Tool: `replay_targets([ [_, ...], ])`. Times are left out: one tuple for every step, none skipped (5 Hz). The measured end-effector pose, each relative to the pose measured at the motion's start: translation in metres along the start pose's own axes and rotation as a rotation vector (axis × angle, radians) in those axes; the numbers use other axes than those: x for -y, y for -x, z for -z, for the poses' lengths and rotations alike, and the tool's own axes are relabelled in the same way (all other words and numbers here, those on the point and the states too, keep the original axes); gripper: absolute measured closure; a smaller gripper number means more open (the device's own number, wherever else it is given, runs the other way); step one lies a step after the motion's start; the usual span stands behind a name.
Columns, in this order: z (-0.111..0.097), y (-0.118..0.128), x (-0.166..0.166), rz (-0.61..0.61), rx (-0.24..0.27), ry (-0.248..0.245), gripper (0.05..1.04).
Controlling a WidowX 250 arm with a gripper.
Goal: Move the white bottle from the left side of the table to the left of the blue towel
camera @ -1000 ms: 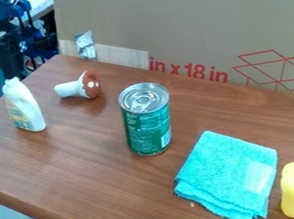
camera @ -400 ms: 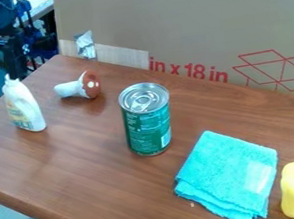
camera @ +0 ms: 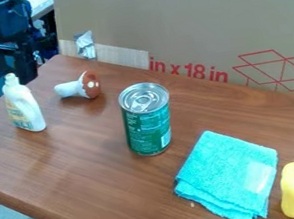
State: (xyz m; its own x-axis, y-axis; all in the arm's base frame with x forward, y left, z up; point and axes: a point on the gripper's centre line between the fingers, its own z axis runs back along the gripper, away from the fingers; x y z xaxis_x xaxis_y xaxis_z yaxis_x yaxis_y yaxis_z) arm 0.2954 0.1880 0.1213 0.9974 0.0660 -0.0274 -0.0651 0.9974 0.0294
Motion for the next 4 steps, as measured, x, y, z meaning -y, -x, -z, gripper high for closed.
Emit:
replay_targets([
  [0.01,-0.004,-0.004,-0.005,-0.03,0.005,0.082],
  [0.015,-0.008,-0.01,-0.008,-0.036,0.009,0.132],
  [0.018,-0.01,-0.015,-0.026,-0.037,0.008,0.388],
  [0.016,-0.011,-0.016,-0.016,-0.039,0.013,0.66],
])
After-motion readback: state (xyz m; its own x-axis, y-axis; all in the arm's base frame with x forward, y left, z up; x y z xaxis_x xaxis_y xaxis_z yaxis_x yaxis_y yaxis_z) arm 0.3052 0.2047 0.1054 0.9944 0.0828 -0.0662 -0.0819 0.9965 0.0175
